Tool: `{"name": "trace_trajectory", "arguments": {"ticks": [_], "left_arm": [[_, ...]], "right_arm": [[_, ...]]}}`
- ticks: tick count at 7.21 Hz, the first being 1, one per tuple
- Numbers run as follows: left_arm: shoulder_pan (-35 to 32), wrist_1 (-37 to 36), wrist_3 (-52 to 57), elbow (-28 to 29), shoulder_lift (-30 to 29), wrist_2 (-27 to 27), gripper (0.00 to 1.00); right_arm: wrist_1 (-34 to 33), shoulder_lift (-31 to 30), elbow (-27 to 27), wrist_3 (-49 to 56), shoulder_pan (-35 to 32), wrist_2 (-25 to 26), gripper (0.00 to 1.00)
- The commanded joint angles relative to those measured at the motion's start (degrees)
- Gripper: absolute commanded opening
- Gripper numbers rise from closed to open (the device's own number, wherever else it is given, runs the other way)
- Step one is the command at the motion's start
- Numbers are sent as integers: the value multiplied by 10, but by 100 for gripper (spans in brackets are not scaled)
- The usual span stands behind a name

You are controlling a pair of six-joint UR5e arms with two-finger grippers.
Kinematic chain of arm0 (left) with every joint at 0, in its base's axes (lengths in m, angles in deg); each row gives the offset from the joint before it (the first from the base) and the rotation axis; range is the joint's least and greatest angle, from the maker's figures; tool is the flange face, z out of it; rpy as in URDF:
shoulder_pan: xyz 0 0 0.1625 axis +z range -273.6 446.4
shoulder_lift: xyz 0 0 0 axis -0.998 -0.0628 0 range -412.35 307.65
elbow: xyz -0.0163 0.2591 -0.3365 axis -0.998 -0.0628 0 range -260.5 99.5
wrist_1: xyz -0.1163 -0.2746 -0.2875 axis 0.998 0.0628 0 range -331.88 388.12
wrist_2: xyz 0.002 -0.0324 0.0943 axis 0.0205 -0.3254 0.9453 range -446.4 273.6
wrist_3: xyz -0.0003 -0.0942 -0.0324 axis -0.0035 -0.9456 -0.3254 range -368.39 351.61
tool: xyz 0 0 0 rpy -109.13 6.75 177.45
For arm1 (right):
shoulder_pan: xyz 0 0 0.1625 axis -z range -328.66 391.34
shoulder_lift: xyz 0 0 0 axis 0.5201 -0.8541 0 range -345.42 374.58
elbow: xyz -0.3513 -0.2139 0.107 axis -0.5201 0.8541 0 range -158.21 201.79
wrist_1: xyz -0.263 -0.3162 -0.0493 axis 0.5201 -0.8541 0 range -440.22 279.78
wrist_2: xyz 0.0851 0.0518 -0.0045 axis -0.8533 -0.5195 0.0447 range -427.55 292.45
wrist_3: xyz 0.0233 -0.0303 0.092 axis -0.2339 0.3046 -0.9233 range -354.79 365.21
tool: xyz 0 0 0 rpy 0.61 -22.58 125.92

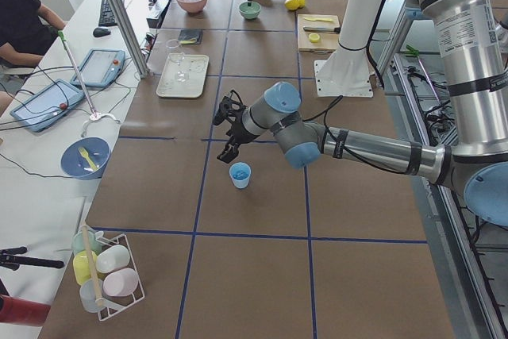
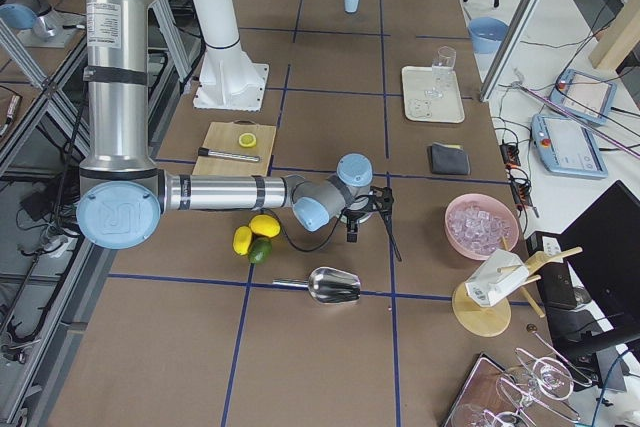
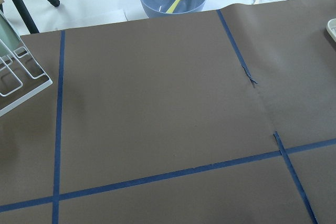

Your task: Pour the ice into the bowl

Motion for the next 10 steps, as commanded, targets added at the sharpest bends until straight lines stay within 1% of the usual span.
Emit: {"name": "trace_trajectory", "arguments": {"ticks": [1, 4, 5, 6, 7, 8, 9, 10], "left_arm": [[0, 1, 0, -5, 4, 0, 100], [1, 1, 0, -5, 4, 0, 100], [8, 1, -3, -4, 4, 5, 100], [17, 2, -6, -5, 5, 12, 100], [35, 23, -35, -5, 6, 18, 100], [107, 68, -95, -4, 25, 89, 100], [178, 110, -154, -4, 46, 152, 100], [230, 127, -178, -4, 65, 218, 100]], "right_arm": [[4, 0, -3, -2, 5, -7, 1], [8, 1, -5, -2, 5, -12, 0], [-2, 7, -27, -4, 5, -44, 0], [-3, 11, -55, -66, -3, -85, 0], [-3, 39, -92, -152, -3, -107, 0], [-32, 90, -116, -238, -1, -116, 0], [-100, 149, -145, -290, 33, -109, 0], [-166, 223, -148, -334, 69, -94, 0]]}}
